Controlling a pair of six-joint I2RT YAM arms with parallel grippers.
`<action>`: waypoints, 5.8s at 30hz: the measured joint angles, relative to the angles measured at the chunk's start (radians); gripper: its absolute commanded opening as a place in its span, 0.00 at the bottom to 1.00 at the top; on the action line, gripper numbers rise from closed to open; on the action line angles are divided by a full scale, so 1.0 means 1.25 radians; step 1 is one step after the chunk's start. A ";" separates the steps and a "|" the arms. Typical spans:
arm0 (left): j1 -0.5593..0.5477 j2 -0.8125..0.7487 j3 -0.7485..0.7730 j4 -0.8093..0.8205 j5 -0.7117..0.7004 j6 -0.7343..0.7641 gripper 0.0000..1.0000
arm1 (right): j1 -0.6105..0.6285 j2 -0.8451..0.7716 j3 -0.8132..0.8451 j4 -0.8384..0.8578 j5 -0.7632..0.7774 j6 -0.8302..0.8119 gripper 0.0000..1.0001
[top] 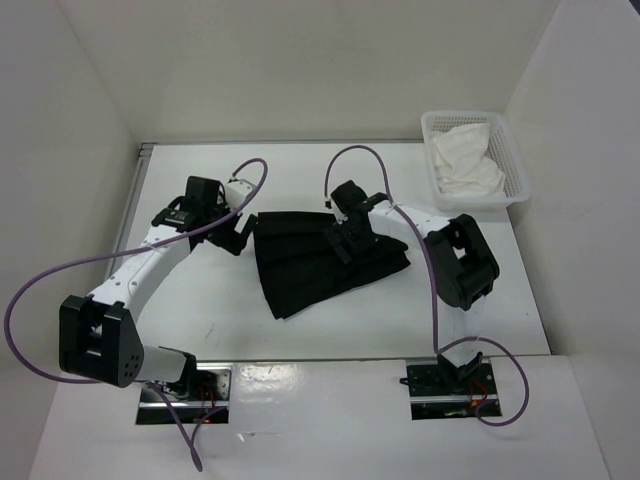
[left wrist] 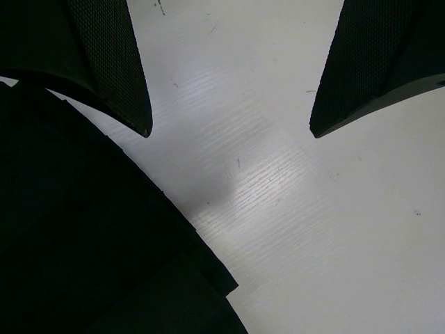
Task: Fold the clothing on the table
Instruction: Fold the skirt
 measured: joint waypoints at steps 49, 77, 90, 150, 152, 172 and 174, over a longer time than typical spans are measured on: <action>0.067 0.506 0.326 -0.046 0.313 0.220 0.98 | -0.022 -0.248 -0.076 0.063 -0.125 -0.056 0.99; 0.035 0.541 0.326 -0.037 0.354 0.226 0.17 | -0.022 -0.253 -0.078 0.065 -0.125 -0.062 0.99; 0.056 0.548 0.308 -0.039 0.350 0.207 0.00 | -0.049 -0.254 -0.078 0.081 -0.084 -0.055 0.99; 0.116 0.473 0.217 -0.047 0.362 0.166 0.00 | -0.335 0.062 0.024 0.014 -0.453 -0.019 0.58; 0.116 0.473 0.217 -0.047 0.362 0.166 0.00 | -0.328 0.067 0.025 0.013 -0.454 -0.017 0.52; 0.116 0.473 0.210 -0.049 0.372 0.166 0.00 | -0.271 0.053 0.032 -0.005 -0.376 -0.018 0.00; 0.116 0.473 0.209 -0.050 0.374 0.166 0.00 | -0.242 0.031 0.039 -0.017 -0.327 -0.019 0.00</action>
